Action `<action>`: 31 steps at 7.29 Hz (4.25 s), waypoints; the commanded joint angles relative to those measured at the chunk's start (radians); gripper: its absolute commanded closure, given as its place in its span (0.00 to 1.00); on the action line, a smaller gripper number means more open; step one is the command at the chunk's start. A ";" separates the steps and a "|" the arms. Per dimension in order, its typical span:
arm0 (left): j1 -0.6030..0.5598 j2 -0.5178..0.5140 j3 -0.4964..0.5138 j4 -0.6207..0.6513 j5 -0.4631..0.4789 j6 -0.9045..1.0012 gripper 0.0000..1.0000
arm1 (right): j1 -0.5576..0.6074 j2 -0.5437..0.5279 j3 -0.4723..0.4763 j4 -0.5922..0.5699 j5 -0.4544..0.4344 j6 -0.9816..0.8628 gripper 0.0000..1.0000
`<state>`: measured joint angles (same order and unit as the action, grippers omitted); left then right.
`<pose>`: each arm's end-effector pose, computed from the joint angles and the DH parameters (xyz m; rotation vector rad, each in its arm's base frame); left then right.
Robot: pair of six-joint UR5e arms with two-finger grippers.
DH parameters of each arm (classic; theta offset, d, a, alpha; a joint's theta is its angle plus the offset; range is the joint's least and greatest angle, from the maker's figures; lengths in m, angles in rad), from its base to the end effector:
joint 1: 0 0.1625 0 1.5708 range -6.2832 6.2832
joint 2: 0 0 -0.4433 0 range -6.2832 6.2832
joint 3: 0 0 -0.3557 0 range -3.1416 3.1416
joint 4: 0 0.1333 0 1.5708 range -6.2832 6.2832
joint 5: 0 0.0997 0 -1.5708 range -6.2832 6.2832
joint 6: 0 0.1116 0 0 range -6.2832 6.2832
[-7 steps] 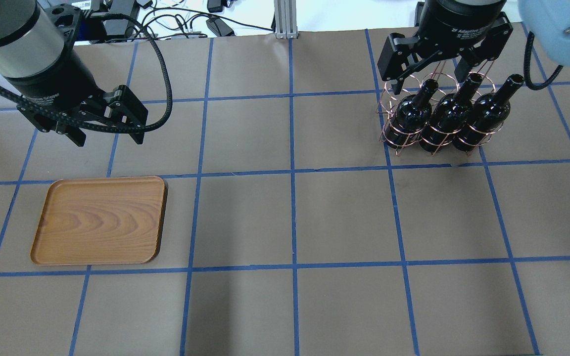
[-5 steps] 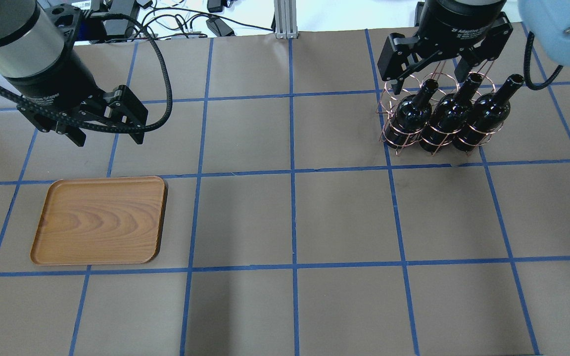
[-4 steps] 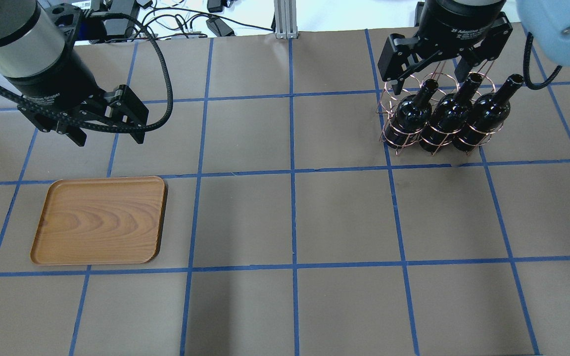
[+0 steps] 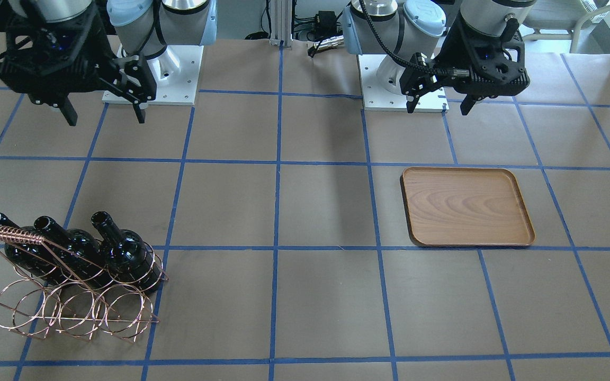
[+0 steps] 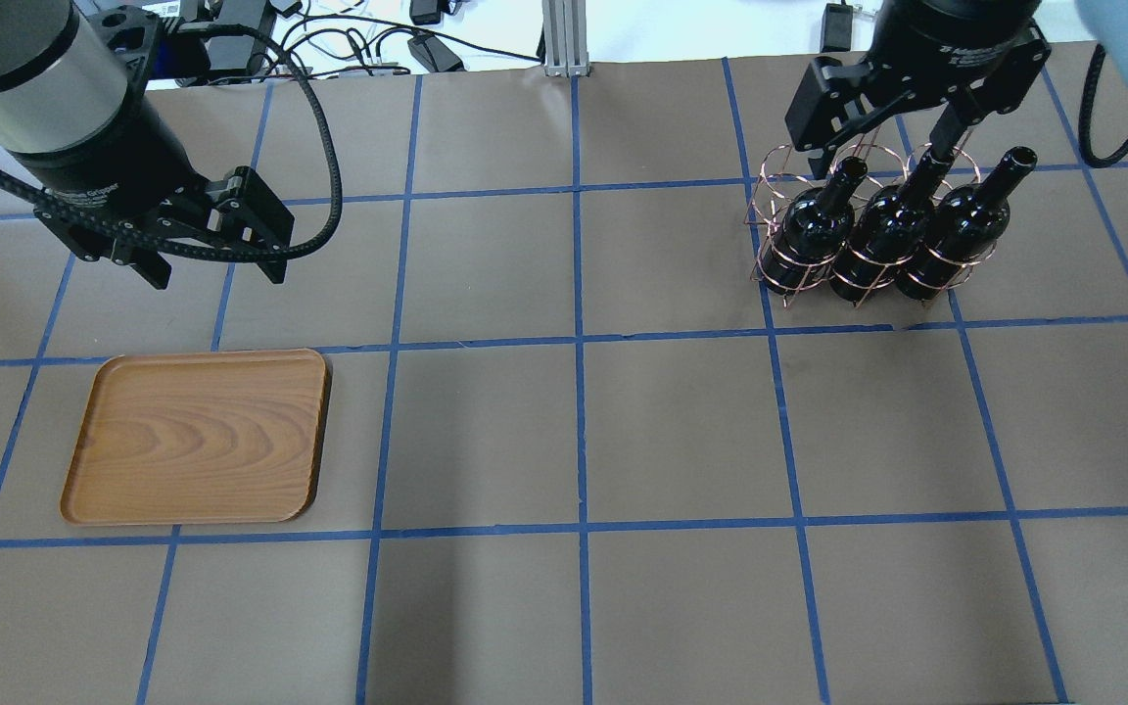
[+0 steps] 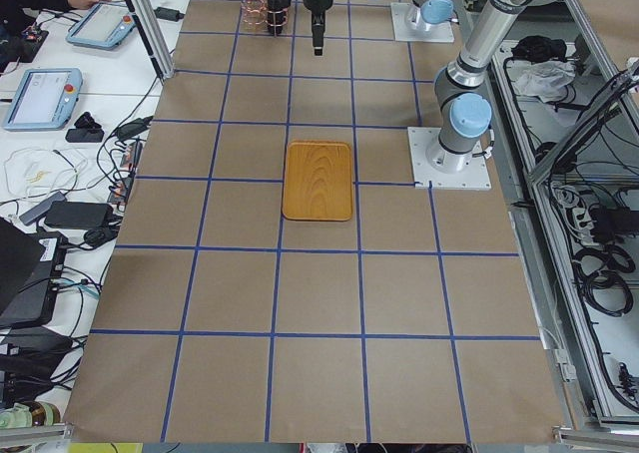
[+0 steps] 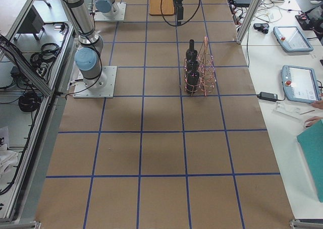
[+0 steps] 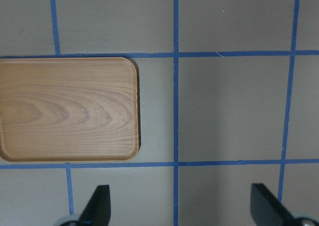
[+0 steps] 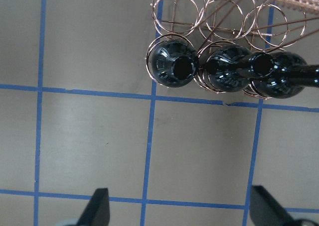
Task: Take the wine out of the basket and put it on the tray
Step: 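Move the right gripper over the copper wine rack toward the bottles, then lower the right gripper and grasp the middle dark wine bottle's neck, then pull the bottle out of the rack with the right gripper toward the tray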
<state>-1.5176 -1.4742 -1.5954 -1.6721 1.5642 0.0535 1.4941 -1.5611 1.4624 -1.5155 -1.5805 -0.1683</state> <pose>-0.1121 -0.4150 0.5148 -0.0003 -3.1331 -0.0453 0.0964 -0.4715 0.5337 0.1428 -3.1227 0.0655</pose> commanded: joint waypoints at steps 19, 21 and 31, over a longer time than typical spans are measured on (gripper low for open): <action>0.019 0.002 0.000 0.000 0.002 0.011 0.00 | -0.124 0.266 0.055 -0.279 -0.004 -0.022 0.87; 0.022 0.002 -0.003 0.002 0.000 0.011 0.00 | -0.124 0.260 0.035 -0.261 -0.009 -0.022 1.00; 0.025 0.002 -0.003 -0.004 0.002 0.012 0.00 | 0.280 -0.008 -0.125 0.269 0.045 0.580 1.00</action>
<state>-1.4939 -1.4726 -1.5980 -1.6731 1.5660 0.0660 1.6640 -1.5777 1.3050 -1.2220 -1.5566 0.2630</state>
